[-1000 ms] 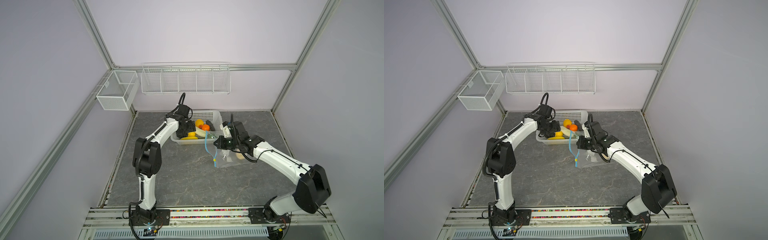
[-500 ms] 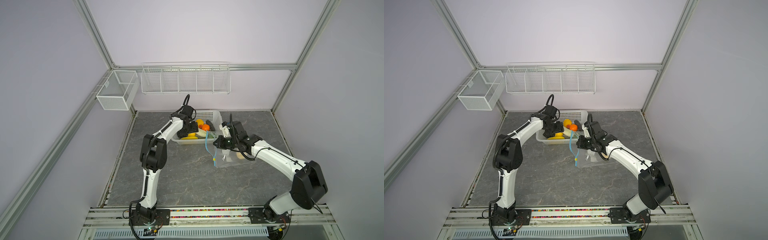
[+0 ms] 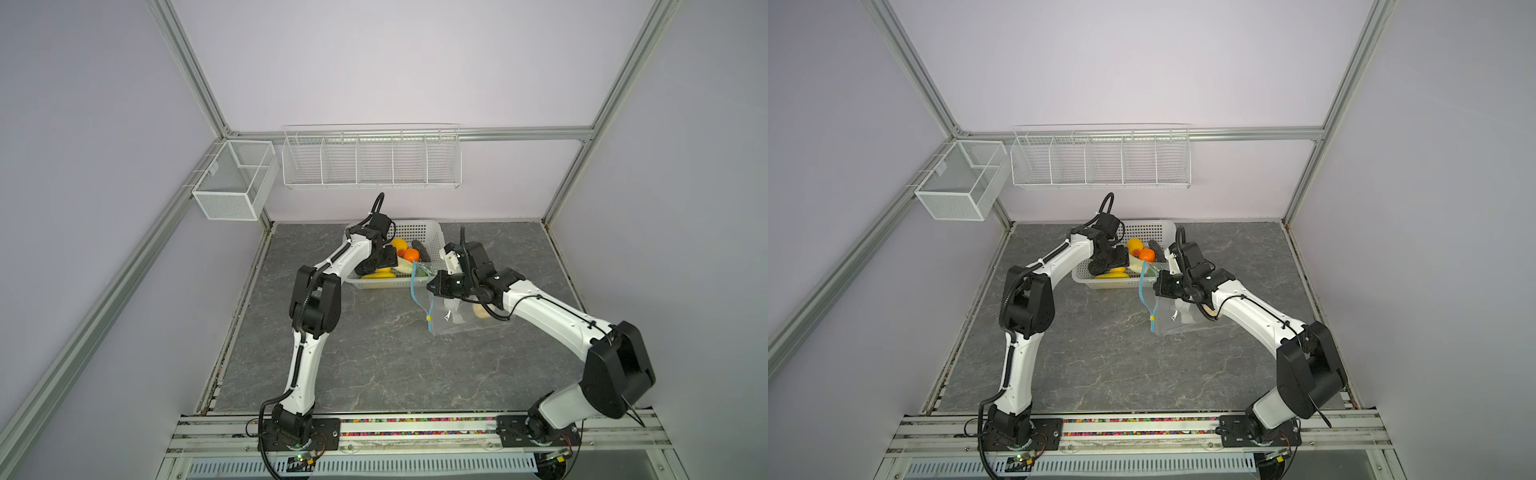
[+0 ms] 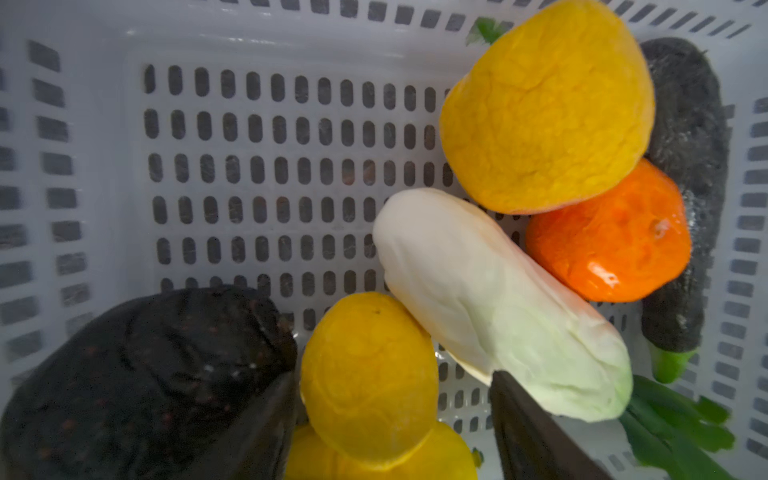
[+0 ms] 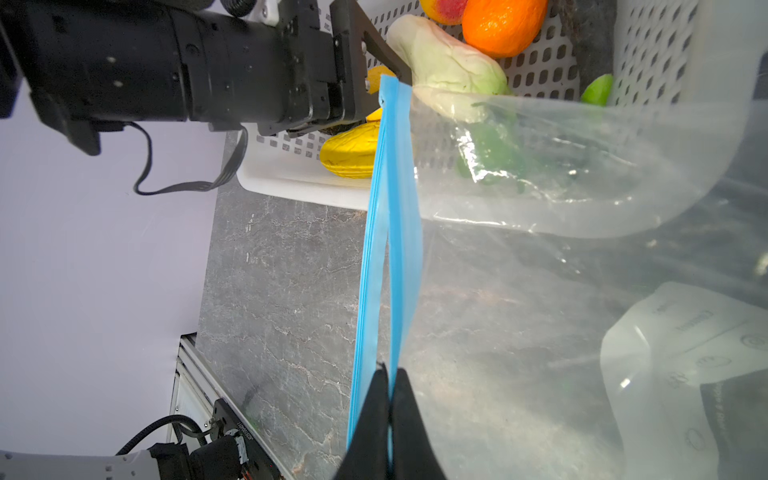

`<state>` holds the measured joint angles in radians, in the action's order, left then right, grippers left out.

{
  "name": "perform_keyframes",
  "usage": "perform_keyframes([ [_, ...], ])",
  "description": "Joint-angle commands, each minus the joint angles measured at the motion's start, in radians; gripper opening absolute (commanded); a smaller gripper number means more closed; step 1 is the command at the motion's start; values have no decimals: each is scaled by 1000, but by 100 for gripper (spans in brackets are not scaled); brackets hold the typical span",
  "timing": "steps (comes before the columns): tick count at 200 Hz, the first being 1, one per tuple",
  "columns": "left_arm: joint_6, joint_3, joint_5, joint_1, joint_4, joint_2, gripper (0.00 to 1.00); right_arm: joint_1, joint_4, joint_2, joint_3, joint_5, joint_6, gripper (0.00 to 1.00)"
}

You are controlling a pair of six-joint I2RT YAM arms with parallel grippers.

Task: Place the food in the zip-top bag and seal the zipper
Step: 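Lower the open left gripper around the yellow lemon in the basket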

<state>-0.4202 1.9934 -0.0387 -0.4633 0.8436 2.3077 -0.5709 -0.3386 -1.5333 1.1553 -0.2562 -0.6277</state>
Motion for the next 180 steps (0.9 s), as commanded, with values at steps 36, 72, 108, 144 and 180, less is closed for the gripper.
perform_keyframes([
  [36, 16, 56, 57, 8, 47, 45, 62, 8, 19, -23, -2, -21, 5, 7],
  [72, 12, 71, 56, 15, 35, 59, 62, 6, 22, -24, -2, -23, 2, 6],
  [108, 8, 108, 34, 24, 32, 93, 64, 7, 22, -25, -2, -24, -2, 6],
  [144, 6, 124, 18, 31, 27, 110, 67, 6, 18, -21, -2, -23, -1, 6],
  [180, 5, 124, 6, 31, 20, 115, 66, 7, 20, -21, -6, -21, -2, 6],
])
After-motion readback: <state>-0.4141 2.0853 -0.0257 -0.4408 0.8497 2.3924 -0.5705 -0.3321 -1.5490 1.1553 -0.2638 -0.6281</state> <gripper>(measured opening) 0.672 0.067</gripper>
